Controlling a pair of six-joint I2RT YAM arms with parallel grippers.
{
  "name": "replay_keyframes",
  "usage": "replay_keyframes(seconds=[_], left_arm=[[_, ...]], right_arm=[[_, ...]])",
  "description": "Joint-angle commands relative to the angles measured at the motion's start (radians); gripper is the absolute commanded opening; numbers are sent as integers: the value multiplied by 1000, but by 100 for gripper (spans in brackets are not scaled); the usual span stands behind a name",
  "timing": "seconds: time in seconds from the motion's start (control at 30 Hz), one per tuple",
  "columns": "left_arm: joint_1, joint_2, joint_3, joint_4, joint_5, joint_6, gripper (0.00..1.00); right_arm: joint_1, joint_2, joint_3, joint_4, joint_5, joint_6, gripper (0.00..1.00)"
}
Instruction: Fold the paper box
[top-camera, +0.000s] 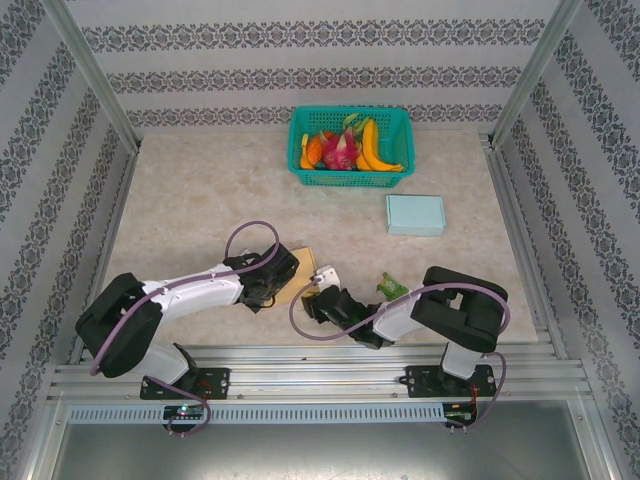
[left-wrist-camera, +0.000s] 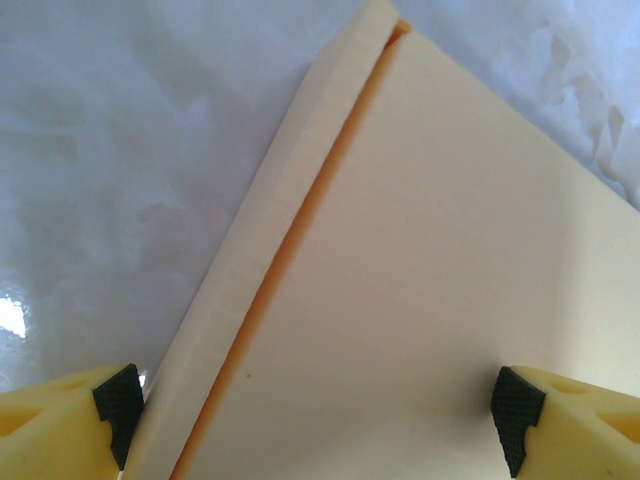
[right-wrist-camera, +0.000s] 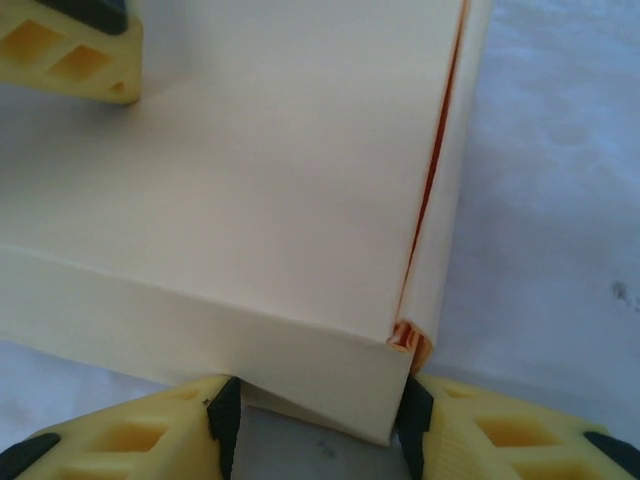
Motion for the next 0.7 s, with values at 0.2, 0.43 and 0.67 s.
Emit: replay_keyframes(seconds=[0.2,0.43,0.67], left_arm=[[-12,65,2,-82,109,55,91],[-12,13,35,-106,100,77,91],[-12,-77,101,-169,7,110,94]], right_arm=[[-25,138,87,-18,59,-68,55],[-106,68,65,-63,-128,-5,55],[-189,-56,17,-131,-346,108,52]])
